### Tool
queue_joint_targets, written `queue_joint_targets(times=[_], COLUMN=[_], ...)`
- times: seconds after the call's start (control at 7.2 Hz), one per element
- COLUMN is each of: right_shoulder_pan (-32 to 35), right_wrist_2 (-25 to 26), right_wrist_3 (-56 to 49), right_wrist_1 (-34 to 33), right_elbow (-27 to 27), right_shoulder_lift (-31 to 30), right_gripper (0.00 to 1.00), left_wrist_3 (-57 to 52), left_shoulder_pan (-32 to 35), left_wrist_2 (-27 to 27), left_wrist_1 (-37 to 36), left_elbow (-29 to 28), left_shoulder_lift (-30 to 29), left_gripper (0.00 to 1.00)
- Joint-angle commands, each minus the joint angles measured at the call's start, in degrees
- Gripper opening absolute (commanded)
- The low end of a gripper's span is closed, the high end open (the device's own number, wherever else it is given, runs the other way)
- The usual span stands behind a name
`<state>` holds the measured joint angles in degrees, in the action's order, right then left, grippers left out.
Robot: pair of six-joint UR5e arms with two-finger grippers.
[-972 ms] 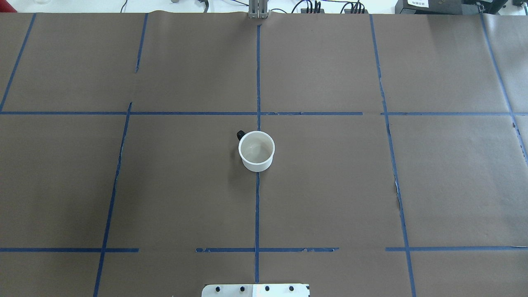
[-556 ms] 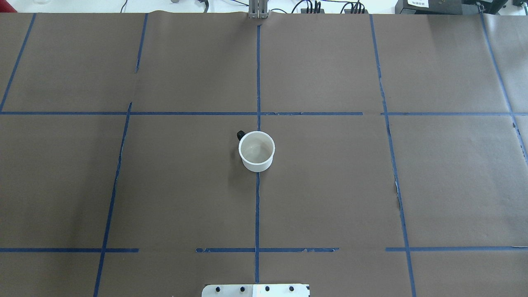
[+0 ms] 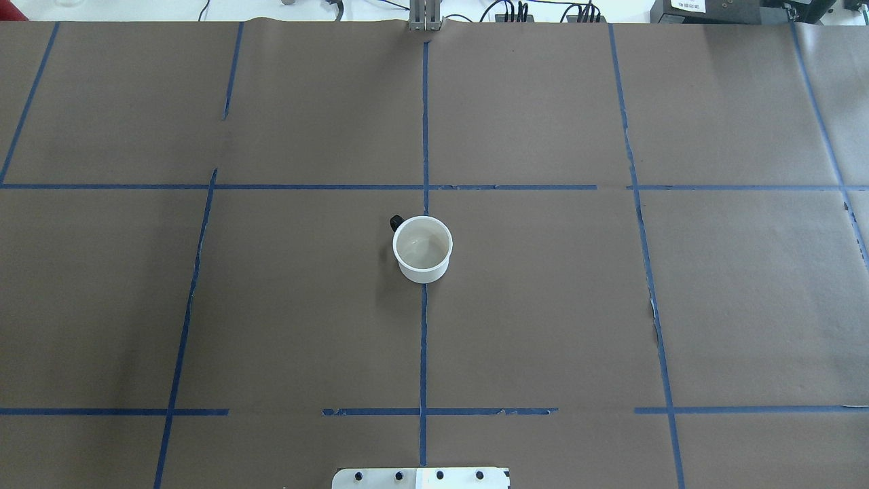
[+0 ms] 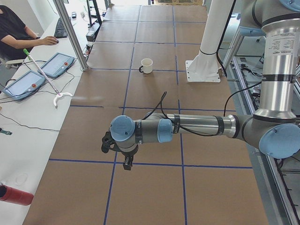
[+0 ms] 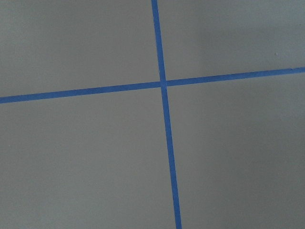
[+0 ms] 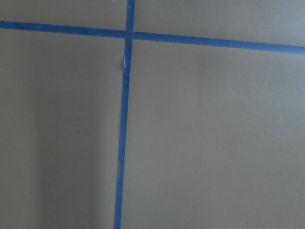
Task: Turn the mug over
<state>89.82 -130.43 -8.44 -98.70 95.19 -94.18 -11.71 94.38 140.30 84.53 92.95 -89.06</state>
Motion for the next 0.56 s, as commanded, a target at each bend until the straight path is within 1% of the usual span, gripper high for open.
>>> queue_joint_targets(times=[0.0,0.42], right_shoulder_pan=[0.0,0.0], right_wrist_2=[0.0,0.0], right_wrist_3=[0.0,0.0], right_wrist_1=[0.0,0.0], right_elbow=[0.0,0.0], right_shoulder_lift=[0.05,0.05], right_gripper=[1.0,1.0], left_wrist_3=[0.11,0.2], left_shoulder_pan=[0.02,-0.07], left_wrist_2=[-0.11,-0.2], left_wrist_1=[1.59,2.4], left_elbow=[0.04,-0.4], left_shoulder_lift=[0.46,0.29], left_gripper=[1.0,1.0])
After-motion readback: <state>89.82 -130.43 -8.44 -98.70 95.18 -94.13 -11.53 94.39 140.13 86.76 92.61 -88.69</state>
